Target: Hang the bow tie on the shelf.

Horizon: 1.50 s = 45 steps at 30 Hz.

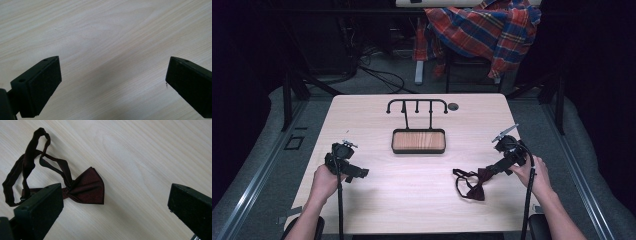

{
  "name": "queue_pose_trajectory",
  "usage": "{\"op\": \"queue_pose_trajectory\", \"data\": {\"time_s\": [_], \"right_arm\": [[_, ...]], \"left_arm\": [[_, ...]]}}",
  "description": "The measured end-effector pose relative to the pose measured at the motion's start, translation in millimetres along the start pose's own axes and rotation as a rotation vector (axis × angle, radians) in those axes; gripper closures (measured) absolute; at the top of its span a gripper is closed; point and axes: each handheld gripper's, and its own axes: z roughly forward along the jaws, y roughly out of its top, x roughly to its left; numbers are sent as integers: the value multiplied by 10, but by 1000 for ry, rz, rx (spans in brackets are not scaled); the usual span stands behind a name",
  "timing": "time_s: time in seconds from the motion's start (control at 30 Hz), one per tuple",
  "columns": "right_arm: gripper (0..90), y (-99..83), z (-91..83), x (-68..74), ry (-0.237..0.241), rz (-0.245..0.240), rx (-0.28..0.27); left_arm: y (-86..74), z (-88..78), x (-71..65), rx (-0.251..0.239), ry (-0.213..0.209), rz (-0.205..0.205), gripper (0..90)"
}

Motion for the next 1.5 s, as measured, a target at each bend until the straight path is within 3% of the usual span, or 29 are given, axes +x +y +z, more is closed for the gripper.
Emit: {"op": "queue_pose_trajectory", "data": {"time_s": [0.1,0.13,0.2,0.3,0.53,0.63,0.9,1.07,1.3,1.5], "right_arm": [[0,-4,-8,9,3,-19,-17],[0,-10,-15,5,-16,-70,-21],[0,-8,-18,2,-11,-99,-26],[0,1,-18,2,-1,-117,-34],[0,18,-15,-4,43,-85,-72],[0,21,-19,-8,56,-73,-63],[0,45,2,32,84,-103,-61],[0,89,50,64,56,-113,-48],[0,131,140,100,73,-131,29],[0,163,187,202,84,-135,15]], "left_arm": [[1,3,-3,1,-1,9,3],[-2,5,-11,10,5,18,4],[-7,5,-14,13,8,19,4],[-6,3,-8,14,14,17,5],[-1,19,-11,18,13,22,4],[-2,17,-18,18,16,24,4],[5,22,-35,21,13,30,4],[9,28,-30,22,15,29,4],[12,26,-42,23,14,34,4],[13,29,-45,19,14,34,5]]}}
